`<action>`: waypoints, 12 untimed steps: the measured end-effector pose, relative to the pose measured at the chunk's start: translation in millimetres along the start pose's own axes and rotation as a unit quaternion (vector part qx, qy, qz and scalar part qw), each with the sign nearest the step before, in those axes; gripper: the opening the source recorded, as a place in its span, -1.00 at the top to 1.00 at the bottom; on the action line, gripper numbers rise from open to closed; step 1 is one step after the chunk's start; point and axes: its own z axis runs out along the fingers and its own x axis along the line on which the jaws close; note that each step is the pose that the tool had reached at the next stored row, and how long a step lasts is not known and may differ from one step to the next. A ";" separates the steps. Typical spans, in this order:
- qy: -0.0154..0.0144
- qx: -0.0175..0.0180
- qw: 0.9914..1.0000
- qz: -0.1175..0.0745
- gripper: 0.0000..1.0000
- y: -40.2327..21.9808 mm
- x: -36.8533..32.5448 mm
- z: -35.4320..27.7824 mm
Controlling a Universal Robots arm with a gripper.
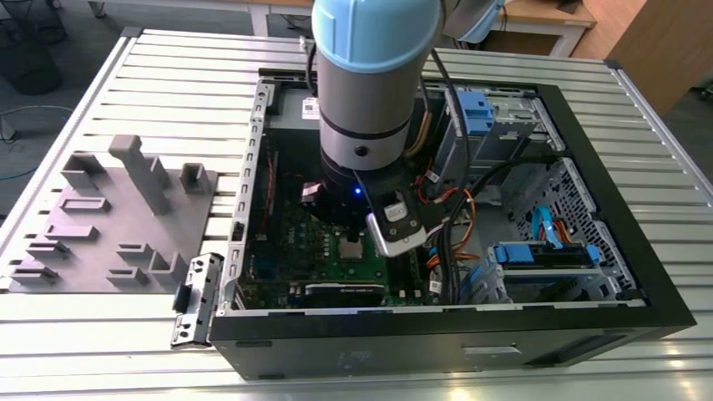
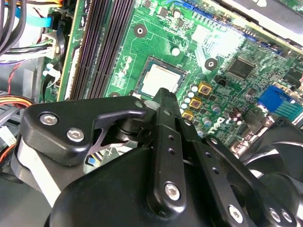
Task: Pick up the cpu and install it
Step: 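Place the cpu into insertion slot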
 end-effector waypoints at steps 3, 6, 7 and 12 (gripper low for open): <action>0.000 0.000 1.000 0.000 0.79 -0.1 0.1 1.2; 0.000 0.000 1.000 0.000 0.79 -0.4 0.2 2.2; 0.000 0.000 1.000 0.000 0.79 -0.6 0.2 2.6; 0.000 0.000 1.000 0.000 0.79 -0.4 0.2 3.7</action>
